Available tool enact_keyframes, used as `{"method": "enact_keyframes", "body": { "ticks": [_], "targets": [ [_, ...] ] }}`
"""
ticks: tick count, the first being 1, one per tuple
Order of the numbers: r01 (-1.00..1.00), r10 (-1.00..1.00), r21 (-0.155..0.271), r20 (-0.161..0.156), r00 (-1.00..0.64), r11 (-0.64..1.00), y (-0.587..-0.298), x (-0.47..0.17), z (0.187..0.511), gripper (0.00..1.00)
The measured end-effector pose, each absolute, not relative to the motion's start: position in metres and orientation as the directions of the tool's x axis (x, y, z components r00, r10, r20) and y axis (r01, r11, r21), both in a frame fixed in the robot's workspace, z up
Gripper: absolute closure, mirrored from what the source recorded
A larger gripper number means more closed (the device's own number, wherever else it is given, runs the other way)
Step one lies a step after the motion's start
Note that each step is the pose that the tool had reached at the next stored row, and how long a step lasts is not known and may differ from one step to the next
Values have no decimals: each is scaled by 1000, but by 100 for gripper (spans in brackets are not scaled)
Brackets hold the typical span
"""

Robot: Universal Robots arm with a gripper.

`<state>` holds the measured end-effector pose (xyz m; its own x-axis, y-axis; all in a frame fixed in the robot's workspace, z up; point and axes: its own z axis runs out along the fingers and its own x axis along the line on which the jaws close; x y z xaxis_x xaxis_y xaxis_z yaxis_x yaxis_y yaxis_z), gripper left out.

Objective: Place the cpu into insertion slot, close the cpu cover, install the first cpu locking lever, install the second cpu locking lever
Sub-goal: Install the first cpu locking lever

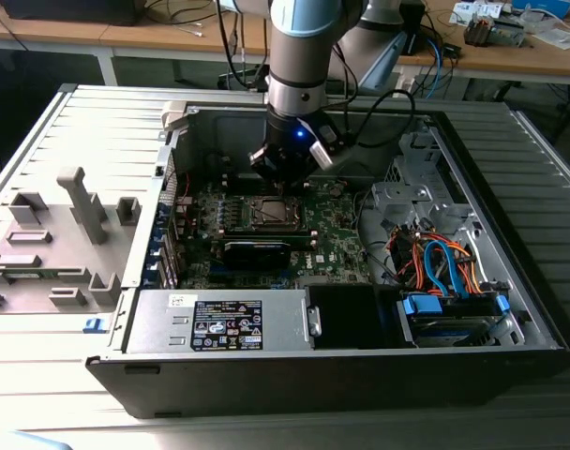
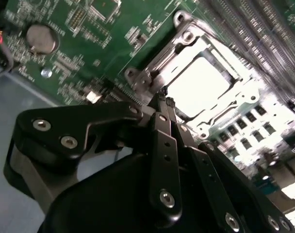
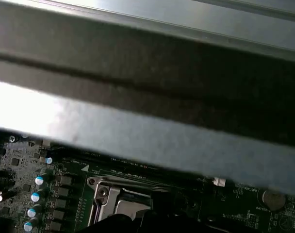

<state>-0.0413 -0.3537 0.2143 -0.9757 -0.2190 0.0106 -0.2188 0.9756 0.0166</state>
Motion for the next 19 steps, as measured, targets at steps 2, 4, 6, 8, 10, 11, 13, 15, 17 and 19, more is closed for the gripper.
{"method": "enact_keyframes", "body": {
  "ticks": [2, 4, 6, 8, 10, 11, 13, 15, 17, 19],
  "targets": [
    [-214, -214, 16, 11, -977, 977, -357, -41, 214, 89],
    [-200, -200, 16, 11, -980, 980, -358, -41, 214, 89],
    [-185, -185, 15, 11, -983, 983, -359, -41, 213, 89],
    [-171, -171, 14, 11, -985, 985, -360, -41, 212, 89],
    [-159, -159, 13, 11, -987, 987, -362, -41, 212, 89],
    [-155, -156, 13, 11, -988, 988, -363, -41, 212, 89],
    [-149, -149, 13, 11, -989, 989, -365, -41, 211, 89],
    [-143, -143, 13, 11, -990, 990, -368, -41, 211, 89],
    [-137, -137, 13, 11, -990, 990, -371, -41, 211, 89],
    [-131, -131, 12, 11, -991, 991, -373, -41, 210, 89]
  ]
}}
